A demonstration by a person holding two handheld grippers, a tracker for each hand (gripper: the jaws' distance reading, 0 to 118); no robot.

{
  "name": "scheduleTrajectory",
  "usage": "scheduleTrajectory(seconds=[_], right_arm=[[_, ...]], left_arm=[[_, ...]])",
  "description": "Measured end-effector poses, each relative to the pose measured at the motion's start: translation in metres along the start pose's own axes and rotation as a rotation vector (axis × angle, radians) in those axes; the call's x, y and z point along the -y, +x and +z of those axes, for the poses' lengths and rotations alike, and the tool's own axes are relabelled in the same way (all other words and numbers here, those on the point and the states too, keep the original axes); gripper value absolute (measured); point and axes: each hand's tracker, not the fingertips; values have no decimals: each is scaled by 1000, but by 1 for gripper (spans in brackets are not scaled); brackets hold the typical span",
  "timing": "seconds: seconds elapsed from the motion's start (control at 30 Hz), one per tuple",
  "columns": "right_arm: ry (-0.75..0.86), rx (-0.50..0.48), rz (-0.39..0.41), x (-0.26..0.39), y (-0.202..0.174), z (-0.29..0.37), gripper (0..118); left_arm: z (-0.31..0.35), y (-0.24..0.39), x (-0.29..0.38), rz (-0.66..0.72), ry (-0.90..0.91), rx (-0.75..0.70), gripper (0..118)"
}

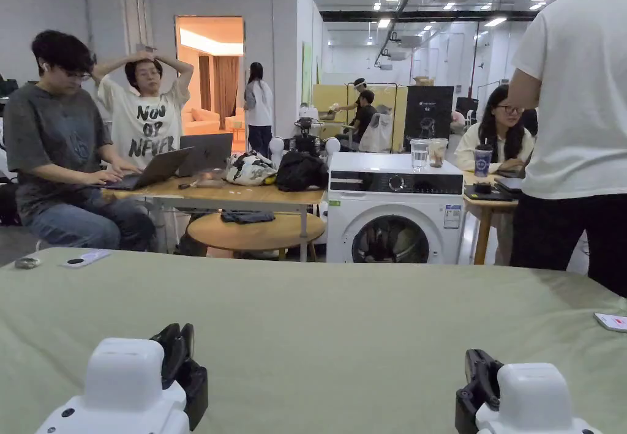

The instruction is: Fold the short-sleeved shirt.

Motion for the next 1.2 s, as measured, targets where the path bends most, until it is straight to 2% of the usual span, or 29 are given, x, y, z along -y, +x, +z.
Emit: scheduleTrajectory(seconds=[0.03, 0.07, 0.1, 0.13, 0.2, 0.23, 0.27, 0.3, 0.37, 0.9, 1.03, 1.2], right_arm=[[0, -7, 0, 0, 0, 0, 24], [-4, -17, 0, -1, 0, 0, 43], [-4, -19, 1, -1, 0, 0, 50], [-3, -17, 2, -1, -1, 0, 50], [-9, -19, -4, -2, -1, 0, 89], [-3, -30, -12, -2, 0, 1, 103], [6, -36, -19, -2, 0, 3, 112], [11, -37, -25, -3, 0, 5, 114], [12, -45, -31, -6, 0, 6, 115], [-4, -18, -21, -4, 5, 5, 115], [-16, -4, -48, -5, 8, 3, 115], [-30, 39, -43, -6, 9, -1, 115]], left_arm=[[1, 0, -1, -5, 4, -4, 31], [1, 0, -2, -5, 4, -8, 38], [1, -1, -3, -2, 6, -8, 42], [2, -2, -4, 8, 10, -4, 42], [3, -2, -6, 29, 13, -4, 64], [3, -2, -6, 33, 13, -3, 77], [4, -2, -6, 34, 16, -1, 95], [5, -1, -6, 34, 21, -3, 103], [6, -1, -5, 35, 26, 1, 107], [7, 3, -7, 39, 32, 12, 107], [7, 5, -7, 28, 30, 21, 107], [6, 8, -10, 6, 26, 28, 107]])
